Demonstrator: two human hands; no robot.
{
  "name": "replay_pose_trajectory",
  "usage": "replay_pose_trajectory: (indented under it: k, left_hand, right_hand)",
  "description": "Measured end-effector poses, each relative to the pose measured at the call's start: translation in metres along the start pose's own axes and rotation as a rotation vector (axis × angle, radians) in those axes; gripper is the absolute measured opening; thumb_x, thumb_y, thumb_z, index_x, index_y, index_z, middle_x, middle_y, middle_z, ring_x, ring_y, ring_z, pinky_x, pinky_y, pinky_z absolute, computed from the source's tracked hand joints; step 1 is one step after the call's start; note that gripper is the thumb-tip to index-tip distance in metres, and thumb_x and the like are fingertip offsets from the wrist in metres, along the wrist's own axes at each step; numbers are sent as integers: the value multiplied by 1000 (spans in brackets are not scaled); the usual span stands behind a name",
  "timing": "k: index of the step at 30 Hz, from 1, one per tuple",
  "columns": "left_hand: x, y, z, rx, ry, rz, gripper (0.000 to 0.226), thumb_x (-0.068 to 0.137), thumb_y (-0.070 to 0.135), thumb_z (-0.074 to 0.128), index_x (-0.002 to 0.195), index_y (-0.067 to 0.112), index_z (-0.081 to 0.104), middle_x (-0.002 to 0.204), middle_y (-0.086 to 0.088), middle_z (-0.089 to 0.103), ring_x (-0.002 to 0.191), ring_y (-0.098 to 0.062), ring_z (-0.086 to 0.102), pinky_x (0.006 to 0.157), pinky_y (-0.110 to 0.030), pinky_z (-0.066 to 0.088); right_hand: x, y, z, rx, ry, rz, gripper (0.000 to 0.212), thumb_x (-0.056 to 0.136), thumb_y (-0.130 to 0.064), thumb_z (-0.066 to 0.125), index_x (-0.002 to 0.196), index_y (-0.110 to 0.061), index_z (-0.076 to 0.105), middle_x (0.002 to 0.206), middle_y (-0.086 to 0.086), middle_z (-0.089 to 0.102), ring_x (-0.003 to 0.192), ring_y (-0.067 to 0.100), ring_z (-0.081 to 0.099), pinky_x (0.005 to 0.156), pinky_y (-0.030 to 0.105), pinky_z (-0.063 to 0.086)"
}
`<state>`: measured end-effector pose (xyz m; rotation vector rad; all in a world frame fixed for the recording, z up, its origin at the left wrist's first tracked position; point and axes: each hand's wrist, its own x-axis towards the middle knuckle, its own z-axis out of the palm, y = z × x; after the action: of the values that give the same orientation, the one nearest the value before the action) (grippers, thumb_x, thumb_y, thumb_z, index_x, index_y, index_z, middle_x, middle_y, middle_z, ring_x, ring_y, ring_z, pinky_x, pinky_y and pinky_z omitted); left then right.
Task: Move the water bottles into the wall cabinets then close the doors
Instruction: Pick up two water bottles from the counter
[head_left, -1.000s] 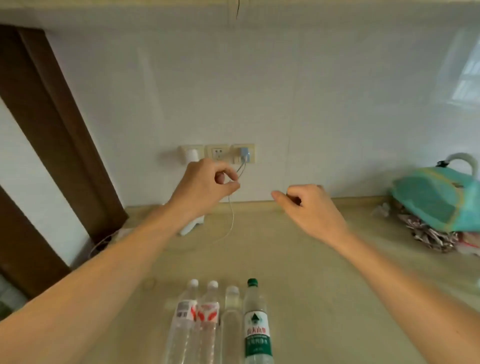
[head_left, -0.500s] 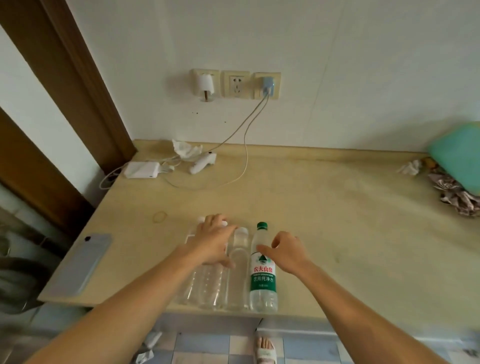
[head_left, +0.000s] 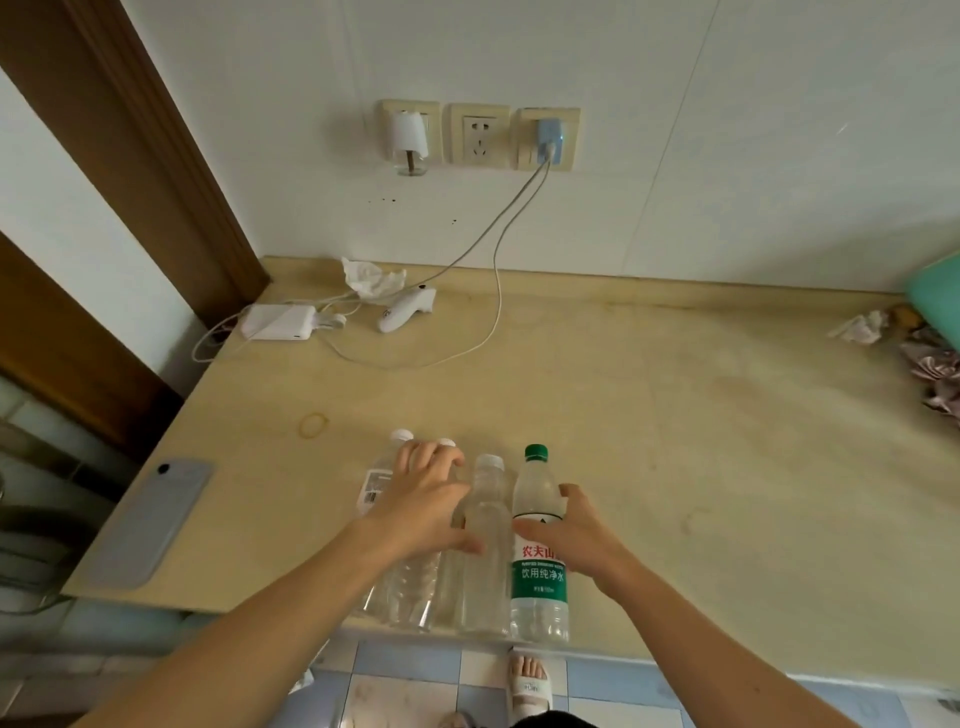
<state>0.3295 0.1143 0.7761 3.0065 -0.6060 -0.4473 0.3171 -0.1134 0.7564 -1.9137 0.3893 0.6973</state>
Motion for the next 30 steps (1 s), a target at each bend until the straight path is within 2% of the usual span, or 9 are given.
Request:
replay_pose_trajectory:
  k: [8,10,12,14,19,21,24,27,30]
  left_hand:
    - [22,52,-2,-56,-51,41,64,81,76,58,104,17,66,110,1,57,106,-21,44,95,-38,36]
    - [25,66,-4,-200,-60,11,47,83,67,65,95,21,65,97,6,62,95,-17,56,80,-30,42]
    - [29,76,-5,-436,-88,-56,26,85,57,68,80,34,58,81,18,61,76,-4,61,61,-19,38]
    - [34,80,-5,-598,-127,-147,28,85,56,69,76,35,53,76,16,62,68,1,59,54,-18,38]
    - [42,83,-1,-761,-224,-285,41,82,57,73,105,25,65,100,5,71,88,-12,68,78,-31,57]
    - [43,83,2,-829,-206,-323,39,81,50,76,105,23,66,101,3,72,87,-11,68,77,-31,58]
    - [39,82,3,-915,-99,-381,56,79,47,79,125,22,59,116,4,68,95,-9,64,71,-23,50]
    - [36,75,-2,-960,69,-371,71,74,45,83,136,24,55,113,16,61,93,-1,60,70,-18,47]
    - [38,69,-15,-1018,274,-330,80,71,44,86,142,23,53,112,12,62,96,-2,60,71,-14,47]
  right_hand:
    - [-3,17,-35,78,66,-4,61,79,-23,83,125,-25,43,105,8,72,89,24,74,83,49,62]
    - [-3,19,-40,59,95,-4,62,79,-25,84,125,-26,42,105,7,71,90,24,74,85,50,61]
    - [-3,20,-43,36,99,0,66,78,-27,84,130,-24,42,105,6,71,90,23,73,84,48,61]
    - [-2,18,-46,-17,93,14,71,79,-33,83,136,-21,42,105,4,69,89,21,72,78,42,62]
    - [3,0,-53,-127,126,31,63,81,-42,75,131,-14,48,100,3,66,86,19,69,71,38,58]
    - [4,-4,-55,-124,108,27,50,80,-39,76,118,-17,50,94,1,66,83,19,70,72,40,59]
    - [5,-3,-59,-67,95,11,44,78,-31,80,111,-20,53,90,4,71,77,20,74,72,44,63]
    - [1,-7,-68,4,121,-75,55,75,-30,85,119,-24,54,88,-1,73,67,12,74,56,31,59]
    - [-3,-25,-82,-1,199,-251,68,71,-32,89,126,-32,50,97,-9,67,77,8,70,61,26,55]
